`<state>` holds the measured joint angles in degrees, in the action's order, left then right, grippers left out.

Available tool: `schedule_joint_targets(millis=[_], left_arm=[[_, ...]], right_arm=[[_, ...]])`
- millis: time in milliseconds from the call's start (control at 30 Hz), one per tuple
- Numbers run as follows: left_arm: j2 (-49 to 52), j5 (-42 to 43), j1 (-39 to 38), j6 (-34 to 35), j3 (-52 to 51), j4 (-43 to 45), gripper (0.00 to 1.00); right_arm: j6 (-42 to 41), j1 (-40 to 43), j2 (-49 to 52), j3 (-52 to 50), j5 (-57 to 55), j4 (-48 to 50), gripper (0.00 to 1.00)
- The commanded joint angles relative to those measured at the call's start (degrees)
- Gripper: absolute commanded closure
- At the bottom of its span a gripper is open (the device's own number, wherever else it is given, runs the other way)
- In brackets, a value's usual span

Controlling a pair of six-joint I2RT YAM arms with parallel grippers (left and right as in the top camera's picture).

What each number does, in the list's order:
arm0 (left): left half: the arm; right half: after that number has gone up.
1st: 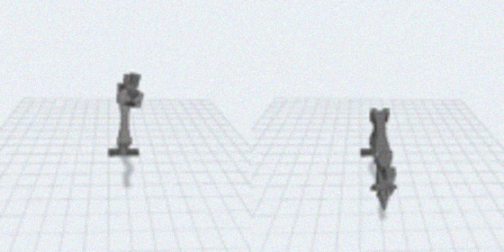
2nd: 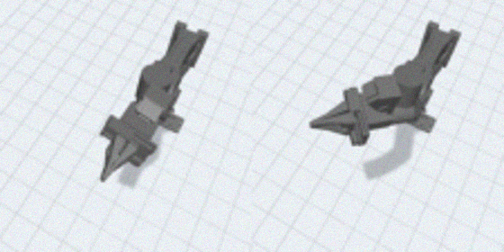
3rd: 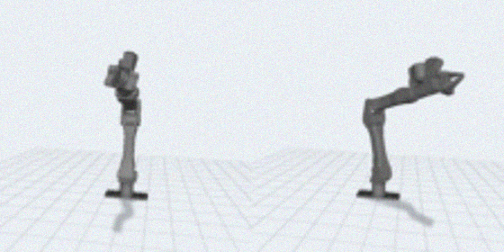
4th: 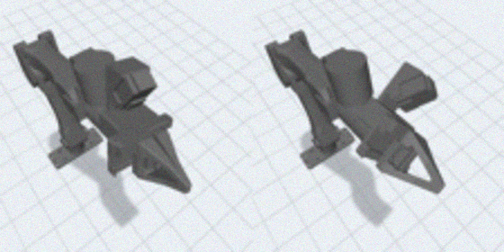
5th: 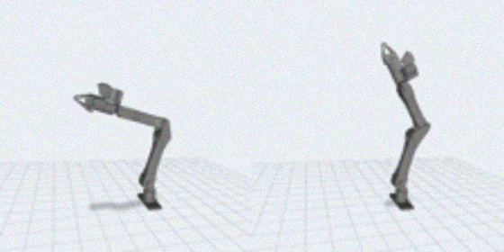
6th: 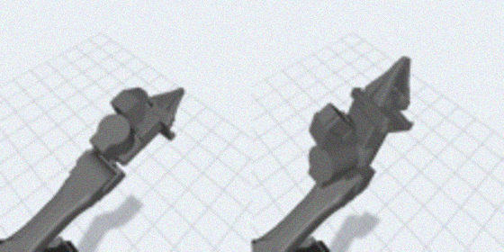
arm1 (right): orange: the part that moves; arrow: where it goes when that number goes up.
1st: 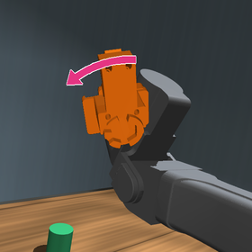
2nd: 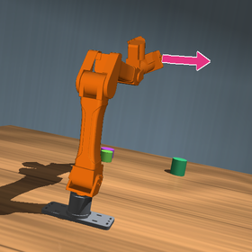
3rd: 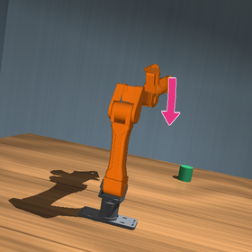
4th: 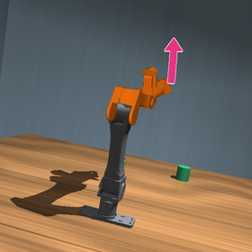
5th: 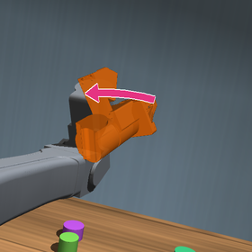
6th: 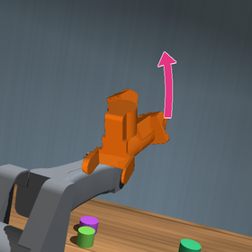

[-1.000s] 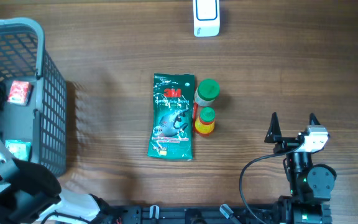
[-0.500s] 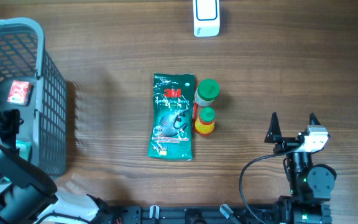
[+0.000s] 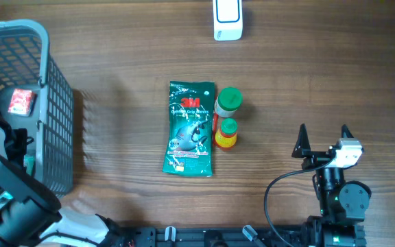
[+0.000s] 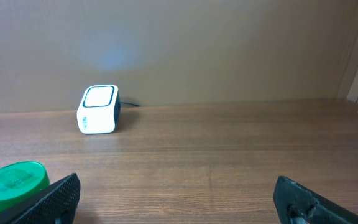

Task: Scan the item barcode
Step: 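Release the jar and move the left gripper back into the basket, then grasp the mint-green Zappy tissue wipes pack with the left gripper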

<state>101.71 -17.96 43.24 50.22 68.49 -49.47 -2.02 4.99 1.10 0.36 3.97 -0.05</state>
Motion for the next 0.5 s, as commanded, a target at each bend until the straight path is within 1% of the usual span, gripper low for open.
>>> schedule_joint_targets(millis=[0,33,67,100,167,200,300,467], left_arm=[[3.8,-1.2,0.2,-0.5,-0.8,-0.2,0.27],[4.3,-1.2,0.2,-0.5,-0.8,-0.5,0.34],[4.7,-1.2,0.2,-0.5,-0.8,-0.7,0.43],[4.9,-1.2,0.2,-0.5,-0.8,-0.9,0.56],[4.8,-0.9,0.2,-0.5,-0.7,-1.7,0.92],[4.5,-0.7,0.2,-0.4,-0.5,-2.3,0.96],[2.9,1.2,0.2,-0.3,2.8,-5.8,0.96],[-1.6,7.3,0.2,-0.3,15.2,-13.8,0.96]], right_arm=[[0.5,-0.3,-0.3,-0.1,-0.6,0.1,0.0],[0.5,-0.3,-0.3,-0.1,-0.6,0.1,0.0],[0.5,-0.3,-0.3,-0.1,-0.6,0.1,0.0],[0.5,-0.3,-0.3,-0.1,-0.6,0.1,0.0],[0.5,-0.3,-0.3,-0.1,-0.6,0.1,0.0],[0.5,-0.3,-0.3,-0.1,-0.6,0.1,0.0],[0.5,-0.3,-0.3,-0.1,-0.6,0.1,0.0],[0.5,-0.3,-0.3,-0.1,-0.6,0.1,0.0]])
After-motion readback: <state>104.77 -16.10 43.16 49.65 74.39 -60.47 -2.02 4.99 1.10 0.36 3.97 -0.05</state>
